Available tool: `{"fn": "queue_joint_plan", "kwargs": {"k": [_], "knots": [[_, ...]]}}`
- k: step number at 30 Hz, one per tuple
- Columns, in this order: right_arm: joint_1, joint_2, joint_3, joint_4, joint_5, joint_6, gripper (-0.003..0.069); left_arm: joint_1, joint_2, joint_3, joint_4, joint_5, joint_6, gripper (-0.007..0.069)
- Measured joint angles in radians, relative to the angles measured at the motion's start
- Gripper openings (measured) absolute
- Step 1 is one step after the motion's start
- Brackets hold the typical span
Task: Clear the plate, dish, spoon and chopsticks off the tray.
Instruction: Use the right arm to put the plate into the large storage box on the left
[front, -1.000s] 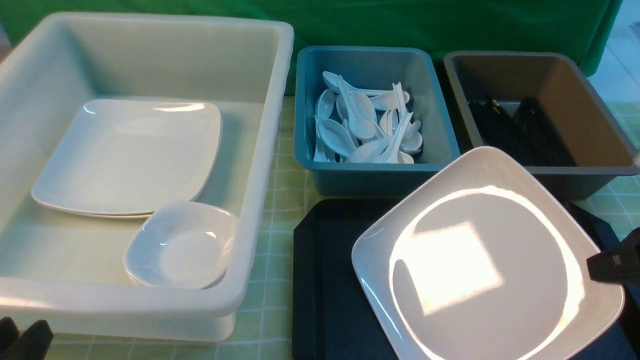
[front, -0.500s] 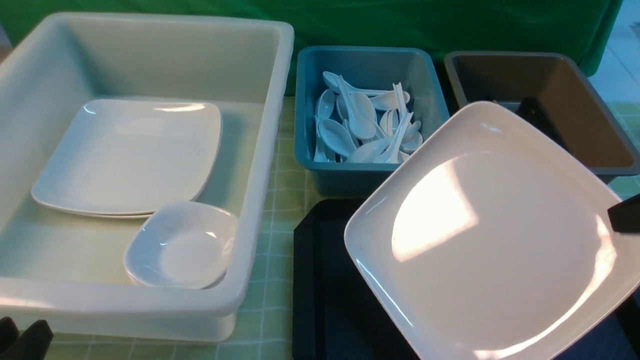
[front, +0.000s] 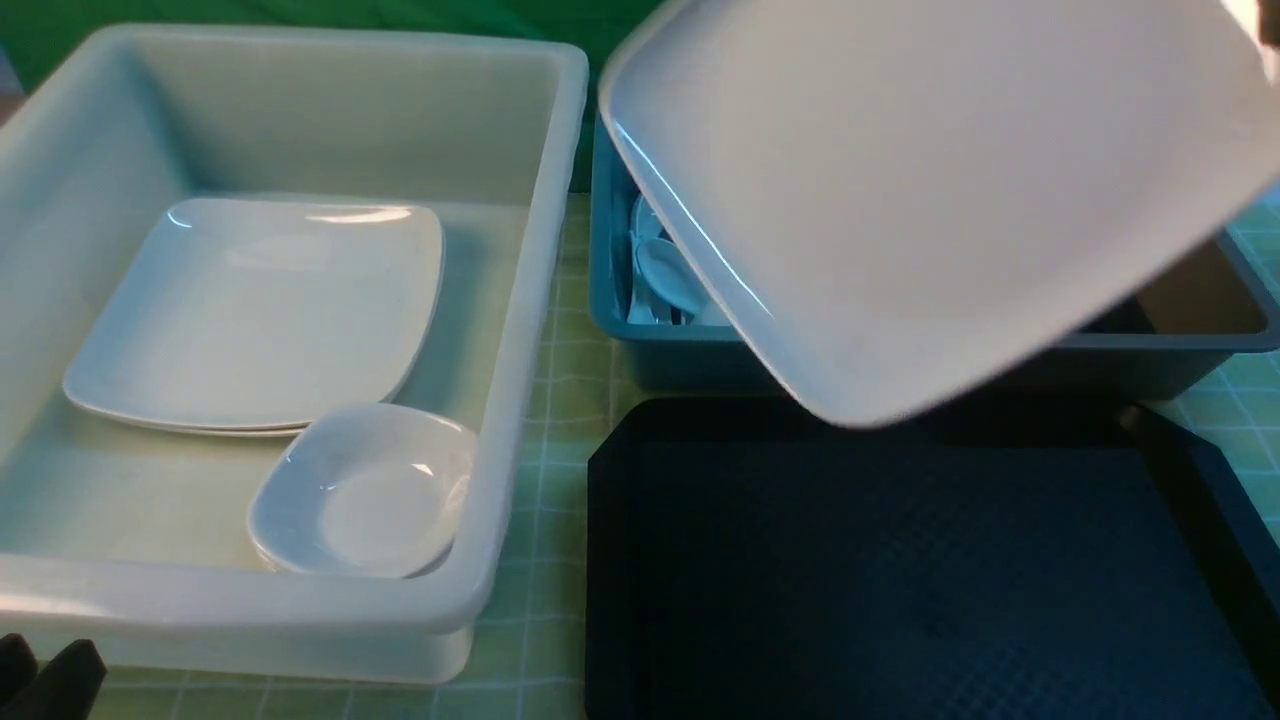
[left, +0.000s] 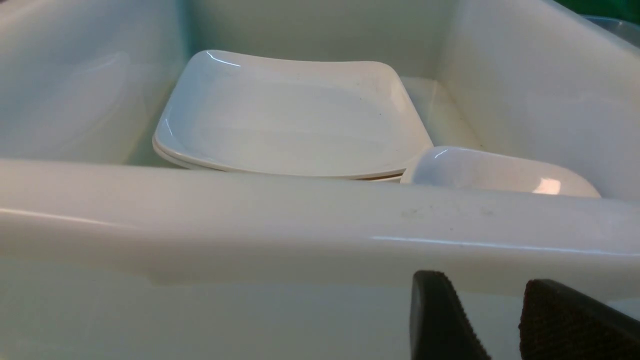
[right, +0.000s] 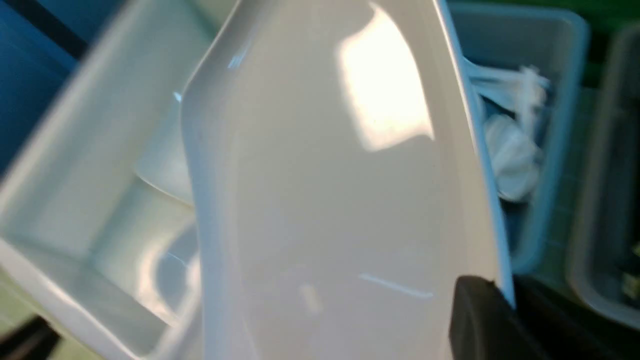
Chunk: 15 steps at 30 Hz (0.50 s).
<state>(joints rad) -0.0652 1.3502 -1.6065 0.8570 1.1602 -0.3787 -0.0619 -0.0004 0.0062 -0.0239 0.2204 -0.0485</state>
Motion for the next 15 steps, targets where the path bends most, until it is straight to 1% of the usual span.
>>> {"fn": "queue_joint_plan", "kwargs": {"k": [1,2,4,5,7,8,10,12,13,14,15], "knots": [[0.006,0.01,-0.004,0.006,-0.004,0.002,0.002,0.0,0.0,0.0,0.0,0.0,0.0,0.0229],[0.047,0.037,-0.028,0.036,-0.034,0.01,0.002,0.0,0.0,0.0,0.0,0.0,0.0,0.0229],[0.128,0.086,-0.057,0.057,-0.088,0.023,0.002,0.0,0.0,0.0,0.0,0.0,0.0,0.0229],[0.208,0.136,-0.083,0.063,-0.134,0.028,0.002,0.0,0.0,0.0,0.0,0.0,0.0,0.0229],[0.298,0.201,-0.11,0.064,-0.213,0.044,0.002,0.0,0.0,0.0,0.0,0.0,0.0,0.0229],[0.327,0.232,-0.122,0.064,-0.241,0.051,0.002,0.0,0.0,0.0,0.0,0.0,0.0,0.0229],[0.426,0.31,-0.151,0.066,-0.372,0.075,0.002,0.0,0.0,0.0,0.0,0.0,0.0,0.0229],[0.497,0.385,-0.172,0.067,-0.486,0.102,0.0021,0.0,0.0,0.0,0.0,0.0,0.0,0.0229],[0.512,0.392,-0.176,0.067,-0.51,0.105,0.0021,0.0,0.0,0.0,0.0,0.0,0.0,0.0229],[0.553,0.436,-0.186,0.067,-0.572,0.119,0.0022,0.0,0.0,0.0,0.0,0.0,0.0,0.0229],[0.596,0.485,-0.198,0.068,-0.67,0.135,0.0022,0.0,0.0,0.0,0.0,0.0,0.0,0.0229]]}}
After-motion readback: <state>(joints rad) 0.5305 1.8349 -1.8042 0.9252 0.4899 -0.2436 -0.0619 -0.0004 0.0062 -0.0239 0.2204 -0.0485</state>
